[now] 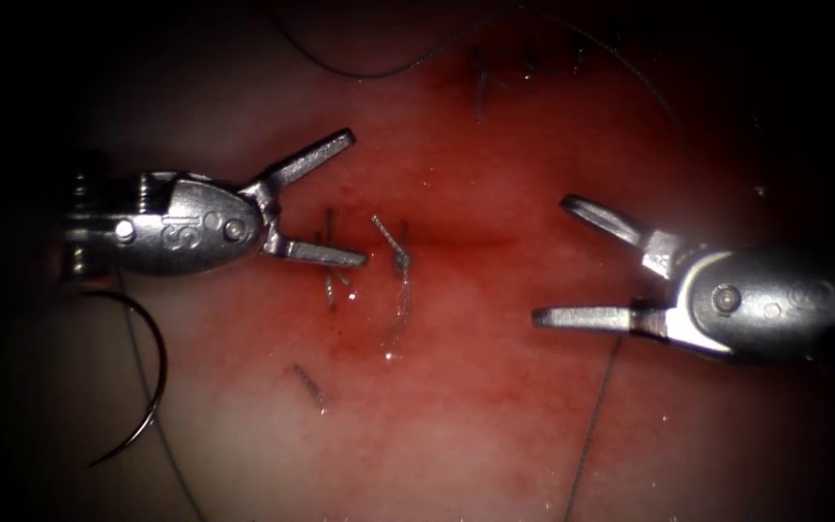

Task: Wound Closure

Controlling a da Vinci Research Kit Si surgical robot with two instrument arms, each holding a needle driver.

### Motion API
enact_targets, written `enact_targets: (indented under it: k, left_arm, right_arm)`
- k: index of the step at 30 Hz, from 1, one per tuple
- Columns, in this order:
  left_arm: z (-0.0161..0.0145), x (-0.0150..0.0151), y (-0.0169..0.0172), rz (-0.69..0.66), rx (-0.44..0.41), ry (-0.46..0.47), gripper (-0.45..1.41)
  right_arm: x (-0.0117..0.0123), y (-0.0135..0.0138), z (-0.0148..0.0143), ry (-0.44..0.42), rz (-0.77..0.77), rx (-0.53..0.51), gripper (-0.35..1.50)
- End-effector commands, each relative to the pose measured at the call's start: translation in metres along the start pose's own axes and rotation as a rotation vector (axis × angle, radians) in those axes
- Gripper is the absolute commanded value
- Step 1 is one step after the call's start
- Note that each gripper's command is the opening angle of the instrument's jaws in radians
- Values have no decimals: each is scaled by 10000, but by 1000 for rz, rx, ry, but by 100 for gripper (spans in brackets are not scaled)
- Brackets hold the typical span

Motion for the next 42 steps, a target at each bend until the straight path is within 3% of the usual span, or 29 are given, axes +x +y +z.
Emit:
enact_targets:
  k: [1, 11, 24, 26, 35, 37, 38, 39, 41, 42]
  left_arm:
    - [13, -1, 17, 20, -12, 2, 78]
    - [32, -6, 62, 51, -89, -10, 84]
    - [49, -35, 66, 46, -137, -171, 46]
    - [48, -39, 65, 49, -145, -191, 32]
    - [48, -42, 65, 50, -142, -208, 31]
    - [49, -42, 65, 49, -143, -211, -8]
    - [49, -42, 65, 49, -143, -211, -8]
    - [49, -42, 64, 49, -147, -216, -45]
    - [48, -42, 63, 48, -148, -215, -45]
    - [46, -40, 60, 44, -155, -205, -45]
  right_arm:
    - [-5, -8, 9, 0, 1, 4, 96]
    - [-8, -6, 12, 5, -19, 1, 100]
    - [-11, -13, 18, -3, -30, 1, 103]
    - [-12, -15, 19, -9, -31, 6, 103]
    - [-12, -19, 23, -13, -34, 11, 103]
    - [-12, -20, 24, -9, -35, 15, 100]
    - [-12, -20, 24, -9, -35, 15, 100]
    - [-13, -21, 25, -6, -36, 18, 95]
    - [-14, -22, 25, -3, -37, 20, 90]
    - [-15, -24, 25, 1, -40, 24, 76]
